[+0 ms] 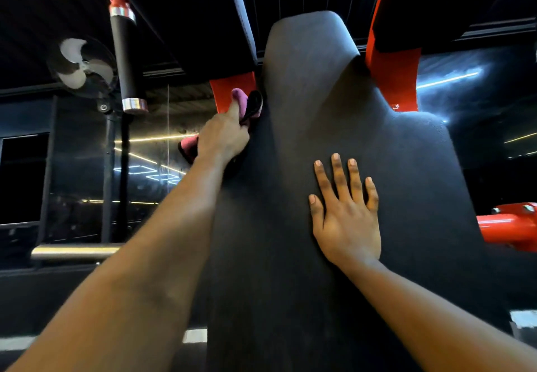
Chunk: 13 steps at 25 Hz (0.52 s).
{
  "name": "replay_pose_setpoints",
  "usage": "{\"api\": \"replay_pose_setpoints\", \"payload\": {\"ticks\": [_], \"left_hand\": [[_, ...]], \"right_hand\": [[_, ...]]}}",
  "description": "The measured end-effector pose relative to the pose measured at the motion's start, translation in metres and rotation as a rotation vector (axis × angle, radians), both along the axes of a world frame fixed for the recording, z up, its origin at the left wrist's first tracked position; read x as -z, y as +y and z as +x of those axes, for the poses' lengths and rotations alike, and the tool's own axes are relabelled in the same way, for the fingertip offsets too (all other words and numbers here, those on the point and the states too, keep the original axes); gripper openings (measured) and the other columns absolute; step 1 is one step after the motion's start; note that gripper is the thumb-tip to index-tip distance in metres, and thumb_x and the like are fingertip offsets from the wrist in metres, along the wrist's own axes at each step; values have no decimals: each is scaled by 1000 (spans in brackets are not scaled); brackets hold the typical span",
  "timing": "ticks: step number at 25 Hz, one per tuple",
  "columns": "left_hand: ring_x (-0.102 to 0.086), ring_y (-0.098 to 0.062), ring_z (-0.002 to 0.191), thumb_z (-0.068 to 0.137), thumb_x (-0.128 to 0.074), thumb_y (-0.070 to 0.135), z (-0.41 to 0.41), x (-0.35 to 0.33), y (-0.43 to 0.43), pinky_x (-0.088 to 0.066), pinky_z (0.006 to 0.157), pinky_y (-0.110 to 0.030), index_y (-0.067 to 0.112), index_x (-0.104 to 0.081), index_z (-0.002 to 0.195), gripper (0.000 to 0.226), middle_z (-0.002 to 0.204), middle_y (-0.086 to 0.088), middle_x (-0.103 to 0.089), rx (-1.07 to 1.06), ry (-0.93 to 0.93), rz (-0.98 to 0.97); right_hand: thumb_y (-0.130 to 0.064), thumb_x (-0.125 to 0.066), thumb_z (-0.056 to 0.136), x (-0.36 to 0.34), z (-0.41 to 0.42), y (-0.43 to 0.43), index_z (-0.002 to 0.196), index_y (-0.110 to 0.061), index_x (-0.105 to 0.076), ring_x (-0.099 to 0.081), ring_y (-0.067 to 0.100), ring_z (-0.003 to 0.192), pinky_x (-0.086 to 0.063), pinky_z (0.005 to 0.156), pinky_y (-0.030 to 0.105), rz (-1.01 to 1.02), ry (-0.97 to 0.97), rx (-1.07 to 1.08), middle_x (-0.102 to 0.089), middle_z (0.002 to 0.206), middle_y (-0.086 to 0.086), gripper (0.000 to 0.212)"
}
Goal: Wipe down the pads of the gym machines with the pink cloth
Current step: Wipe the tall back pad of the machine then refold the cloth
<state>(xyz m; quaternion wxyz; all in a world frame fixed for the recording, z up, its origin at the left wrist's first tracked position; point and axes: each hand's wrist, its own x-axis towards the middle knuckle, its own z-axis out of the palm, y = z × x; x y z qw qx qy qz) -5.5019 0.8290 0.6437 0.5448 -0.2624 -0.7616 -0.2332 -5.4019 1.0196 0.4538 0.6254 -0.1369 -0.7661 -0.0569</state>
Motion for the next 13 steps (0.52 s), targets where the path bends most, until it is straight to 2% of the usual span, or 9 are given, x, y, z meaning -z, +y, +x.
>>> {"api": "replay_pose_setpoints", "payload": {"ticks": [2, 5, 6, 8, 10, 11, 13], "left_hand": [[-59, -47, 109, 92, -53, 21, -7, 3, -26, -47, 91, -44, 28, -31, 153, 65, 121, -28, -62, 30, -71, -56], [-58, -45, 112, 85, -50, 13, -1, -20, -24, -48, 93, -44, 17, -46, 138, 54, 125, -27, -59, -89, -222, -80], [-56, -46, 114, 86, -49, 12, 3, -24, -13, -46, 93, -45, 11, -47, 135, 49, 127, -29, -57, -84, -220, -89], [-54, -49, 115, 92, -48, 13, 6, -16, -1, -43, 93, -46, 6, -41, 141, 50, 126, -32, -57, -30, -116, -98], [-55, -49, 114, 92, -51, 14, -3, 5, -15, -42, 92, -45, 11, -32, 151, 62, 125, -31, -59, 60, -21, -95], [-56, -47, 114, 89, -51, 13, -8, 13, -29, -43, 92, -44, 15, -34, 151, 64, 125, -30, -60, 85, -32, -108], [-59, -46, 111, 80, -48, 14, -11, -1, -44, -46, 91, -41, 19, -49, 139, 59, 120, -28, -63, 53, -150, -124]], "right_hand": [[-50, -16, 106, 1, 0, 1, 162, -33, -3, 9, 22, 156, -6, 126, 51, 1, 10, 4, 4, 170, -2, 60], [-50, -17, 106, 2, -1, -1, 162, -32, -4, 9, 22, 156, -8, 126, 52, -4, 11, 3, 4, 170, -1, 60], [-50, -17, 106, 2, -2, -1, 162, -32, -4, 9, 22, 156, -8, 126, 52, -4, 14, 9, 3, 170, -1, 60], [-49, -18, 106, 1, -1, -1, 162, -31, -5, 8, 23, 157, -8, 125, 52, -2, 13, 15, 2, 170, 0, 61], [-49, -17, 106, 1, 0, 0, 162, -31, -5, 9, 23, 156, -8, 125, 52, 5, 10, 12, 3, 170, 0, 61], [-49, -16, 106, 2, -1, 0, 162, -31, -4, 9, 23, 156, -8, 126, 52, 6, 8, 10, 3, 170, 0, 61], [-49, -17, 106, 3, -2, 0, 162, -31, -4, 9, 23, 156, -7, 126, 52, 9, 15, 11, 4, 170, 0, 61]]}}
